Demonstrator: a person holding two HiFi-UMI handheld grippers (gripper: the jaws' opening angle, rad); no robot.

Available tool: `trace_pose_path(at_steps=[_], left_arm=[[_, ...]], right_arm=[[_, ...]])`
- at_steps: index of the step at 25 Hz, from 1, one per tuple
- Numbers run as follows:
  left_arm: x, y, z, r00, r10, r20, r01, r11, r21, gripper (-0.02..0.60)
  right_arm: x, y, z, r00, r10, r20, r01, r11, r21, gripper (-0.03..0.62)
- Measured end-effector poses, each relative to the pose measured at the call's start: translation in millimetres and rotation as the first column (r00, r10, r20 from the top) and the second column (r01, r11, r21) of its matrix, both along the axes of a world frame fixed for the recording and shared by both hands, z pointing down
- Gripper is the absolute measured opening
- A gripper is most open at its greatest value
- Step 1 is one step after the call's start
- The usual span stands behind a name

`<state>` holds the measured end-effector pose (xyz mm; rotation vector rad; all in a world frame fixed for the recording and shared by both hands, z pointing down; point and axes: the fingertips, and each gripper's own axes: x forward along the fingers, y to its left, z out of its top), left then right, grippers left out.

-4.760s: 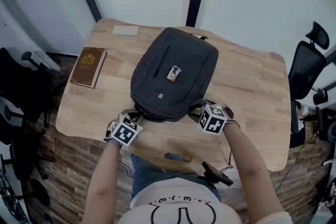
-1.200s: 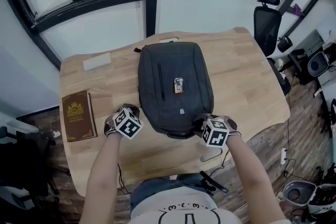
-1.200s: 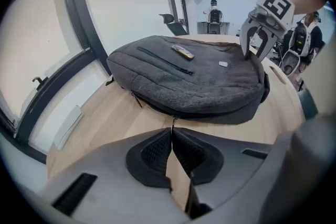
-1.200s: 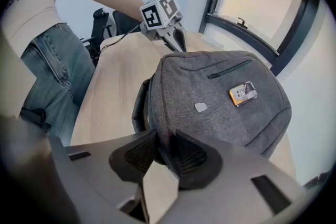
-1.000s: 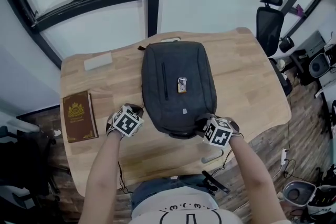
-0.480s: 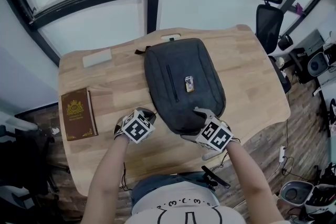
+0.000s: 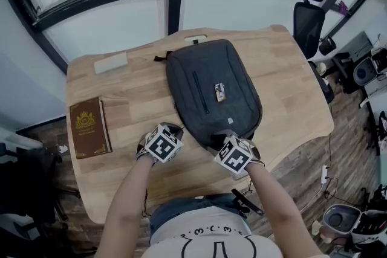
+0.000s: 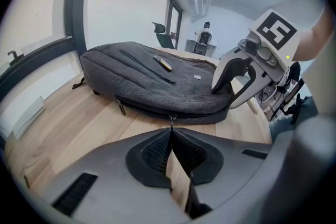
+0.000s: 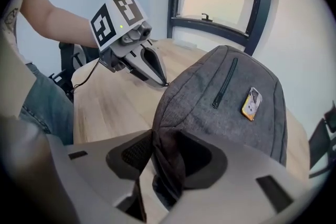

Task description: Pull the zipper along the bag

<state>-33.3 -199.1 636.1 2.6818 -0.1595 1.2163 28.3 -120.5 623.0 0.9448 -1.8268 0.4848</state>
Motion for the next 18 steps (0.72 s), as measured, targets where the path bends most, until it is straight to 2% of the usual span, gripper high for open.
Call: trace_pose_path(at_steps=[5,8,10,18], left_arm=[[-6.0,-8.6,2.3,1.000,-0.012,0.013,0.011,0.997,0.070,0.018],[-7.4,-16.7,2.2,1.000,-0.030,0.007,0.030,0.998,0.056,0.020],[-8.3,-27.4,1.4,0.999,-0.055,0.002,0.055,0.997,0.049,0.020],[-6.4,-87.5,-1.1,0.983,-0.182,0.011,0.179,0.977,0.112,0.020]], right_arm=[[-1.5,0.7,4.0,1.000,0.016,-0.007,-0.017,0.998,-0.057,0.206],[-0.8,1.5,4.2,1.000,0.021,0.002,-0.021,0.997,-0.068,0.206],[-0.2,1.5,4.1,1.000,0.024,0.005,-0.023,0.997,-0.073,0.206],[-1.9,2.9,5.1,1.000,-0.002,-0.002,0.002,0.995,-0.095,0.202]])
